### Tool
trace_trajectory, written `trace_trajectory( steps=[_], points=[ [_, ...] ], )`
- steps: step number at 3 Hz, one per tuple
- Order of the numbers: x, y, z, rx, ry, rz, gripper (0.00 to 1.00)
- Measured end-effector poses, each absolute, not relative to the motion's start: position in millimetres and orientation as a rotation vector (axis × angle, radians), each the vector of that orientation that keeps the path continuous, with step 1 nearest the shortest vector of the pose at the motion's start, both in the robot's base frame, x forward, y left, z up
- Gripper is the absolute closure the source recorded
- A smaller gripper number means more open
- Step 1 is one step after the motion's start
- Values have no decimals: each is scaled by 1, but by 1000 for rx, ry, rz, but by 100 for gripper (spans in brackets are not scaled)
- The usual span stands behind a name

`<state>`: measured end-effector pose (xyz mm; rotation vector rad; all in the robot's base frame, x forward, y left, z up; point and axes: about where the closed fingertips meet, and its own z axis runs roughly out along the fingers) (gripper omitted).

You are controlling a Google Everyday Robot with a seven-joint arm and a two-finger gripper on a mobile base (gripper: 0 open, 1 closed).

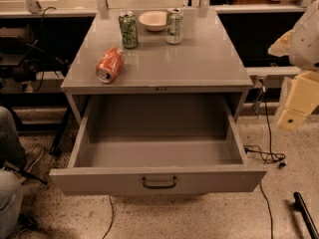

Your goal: Place coke can into top drawer

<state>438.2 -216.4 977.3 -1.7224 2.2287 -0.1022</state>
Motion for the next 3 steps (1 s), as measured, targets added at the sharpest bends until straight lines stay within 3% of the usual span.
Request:
trace_trajectory(
  steps=[2, 3],
  points=[
    [449, -212, 974, -1674, 2269, -104, 0],
    [490, -176, 964, -1603, 2281, -48, 0]
  ],
)
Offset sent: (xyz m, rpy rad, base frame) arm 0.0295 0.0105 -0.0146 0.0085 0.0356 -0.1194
